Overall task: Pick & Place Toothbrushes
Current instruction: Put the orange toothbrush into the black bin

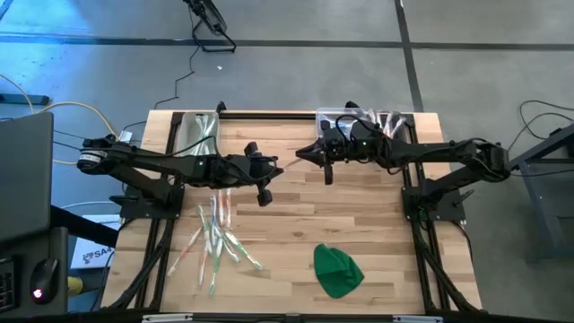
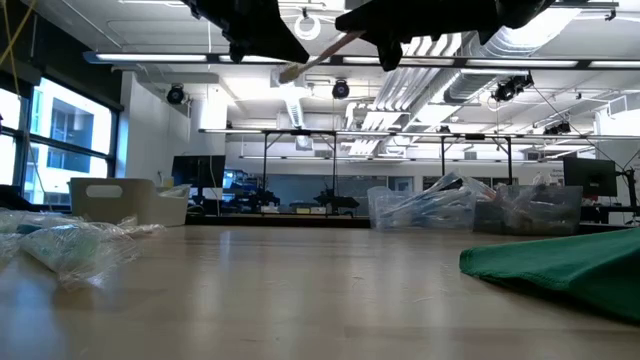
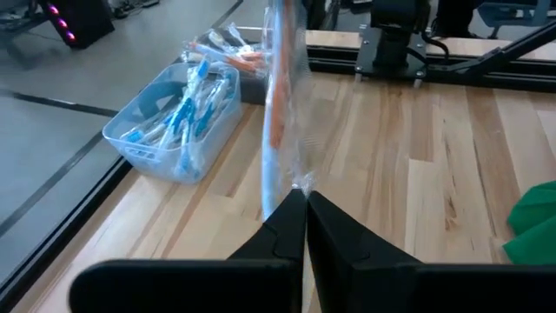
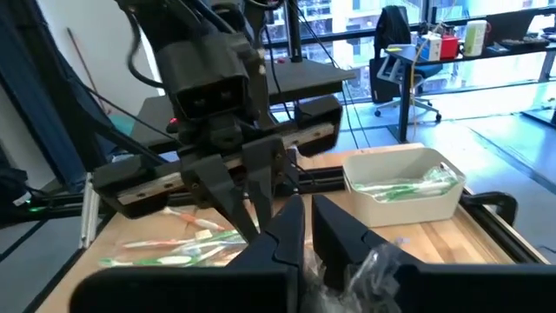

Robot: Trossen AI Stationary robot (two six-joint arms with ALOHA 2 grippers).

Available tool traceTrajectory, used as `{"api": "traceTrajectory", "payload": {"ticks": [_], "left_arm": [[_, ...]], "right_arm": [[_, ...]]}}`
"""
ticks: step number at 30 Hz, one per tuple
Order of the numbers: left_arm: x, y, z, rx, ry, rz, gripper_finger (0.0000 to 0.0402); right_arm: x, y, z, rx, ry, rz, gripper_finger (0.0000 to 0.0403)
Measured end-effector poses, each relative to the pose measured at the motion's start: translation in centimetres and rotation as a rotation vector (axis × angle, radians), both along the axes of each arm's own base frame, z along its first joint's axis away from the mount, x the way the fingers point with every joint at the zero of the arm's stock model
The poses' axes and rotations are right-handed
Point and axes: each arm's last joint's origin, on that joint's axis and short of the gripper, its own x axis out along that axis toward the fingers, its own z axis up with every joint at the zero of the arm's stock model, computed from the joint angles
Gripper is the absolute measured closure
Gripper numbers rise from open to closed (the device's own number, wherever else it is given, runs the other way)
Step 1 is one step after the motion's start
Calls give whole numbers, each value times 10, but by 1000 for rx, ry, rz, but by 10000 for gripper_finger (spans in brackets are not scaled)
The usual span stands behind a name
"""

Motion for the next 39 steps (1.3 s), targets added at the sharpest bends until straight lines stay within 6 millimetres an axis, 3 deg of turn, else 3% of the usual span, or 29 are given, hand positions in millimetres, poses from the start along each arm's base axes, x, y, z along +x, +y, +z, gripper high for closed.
{"api": "traceTrajectory", "payload": {"ticks": [3, 10, 14, 23, 31, 39], "left_arm": [[0, 0, 0, -3, 3, 4, 372], [-1, 1, -1, -4, 3, 46, 270], [-1, 1, 0, -5, -4, 44, 239], [-2, 1, -3, -15, 22, 55, 229], [-3, 1, -14, -10, 118, 62, 229], [-1, 1, -16, -9, 128, 62, 229]], "right_arm": [[0, -1, -2, 1, 16, -12, 395], [-1, -2, -5, -16, 54, -46, 396], [-1, -2, -9, -9, 95, -59, 397], [-29, 0, 2, -45, 209, -232, 397], [-71, -2, 10, -121, 381, -640, 397], [-93, -18, 3, -147, 508, -1023, 397]]}}
